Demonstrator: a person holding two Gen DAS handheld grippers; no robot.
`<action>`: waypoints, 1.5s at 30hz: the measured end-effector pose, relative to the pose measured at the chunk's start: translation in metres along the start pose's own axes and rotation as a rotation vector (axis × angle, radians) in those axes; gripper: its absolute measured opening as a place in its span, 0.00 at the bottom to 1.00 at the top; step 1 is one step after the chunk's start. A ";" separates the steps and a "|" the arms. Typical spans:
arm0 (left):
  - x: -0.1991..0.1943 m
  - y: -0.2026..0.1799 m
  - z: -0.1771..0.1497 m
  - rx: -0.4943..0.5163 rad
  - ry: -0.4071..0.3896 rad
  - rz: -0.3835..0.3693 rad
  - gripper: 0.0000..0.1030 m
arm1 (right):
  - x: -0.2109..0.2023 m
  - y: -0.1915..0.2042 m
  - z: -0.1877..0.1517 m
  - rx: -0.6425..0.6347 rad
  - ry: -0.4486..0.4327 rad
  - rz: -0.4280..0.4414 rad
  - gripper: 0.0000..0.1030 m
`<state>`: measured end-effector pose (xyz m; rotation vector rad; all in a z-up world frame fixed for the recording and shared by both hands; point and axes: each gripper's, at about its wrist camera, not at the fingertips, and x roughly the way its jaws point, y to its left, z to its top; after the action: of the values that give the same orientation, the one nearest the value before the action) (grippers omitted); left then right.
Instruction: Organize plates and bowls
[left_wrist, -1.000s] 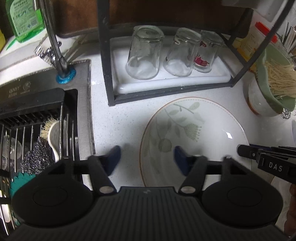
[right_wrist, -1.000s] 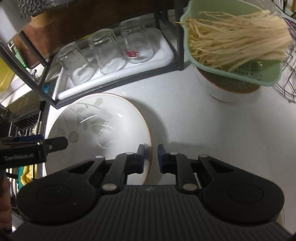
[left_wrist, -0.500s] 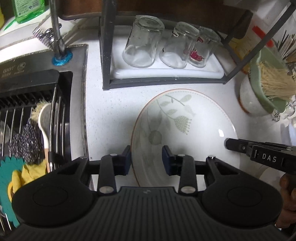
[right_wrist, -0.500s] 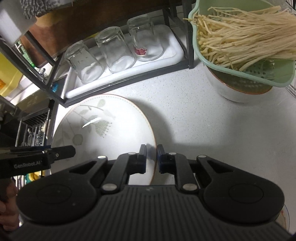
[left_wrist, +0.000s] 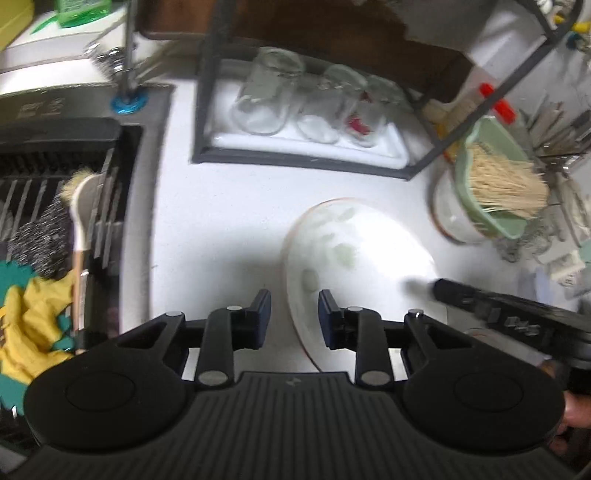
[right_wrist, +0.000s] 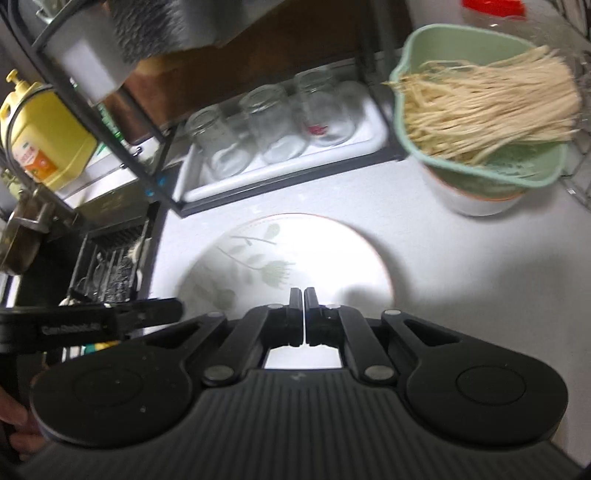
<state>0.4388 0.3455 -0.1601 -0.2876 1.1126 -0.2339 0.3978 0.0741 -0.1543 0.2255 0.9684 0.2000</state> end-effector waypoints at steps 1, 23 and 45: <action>-0.001 0.000 -0.002 0.006 -0.004 0.010 0.32 | -0.002 -0.002 0.000 0.000 -0.005 -0.002 0.03; 0.044 0.018 0.003 0.010 0.073 0.022 0.40 | 0.020 -0.030 -0.009 0.141 0.019 -0.063 0.36; -0.010 0.000 0.004 -0.063 -0.004 -0.010 0.27 | 0.008 -0.021 -0.001 0.067 0.105 0.067 0.20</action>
<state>0.4379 0.3488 -0.1501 -0.3497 1.1165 -0.2078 0.4023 0.0559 -0.1668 0.3118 1.0739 0.2426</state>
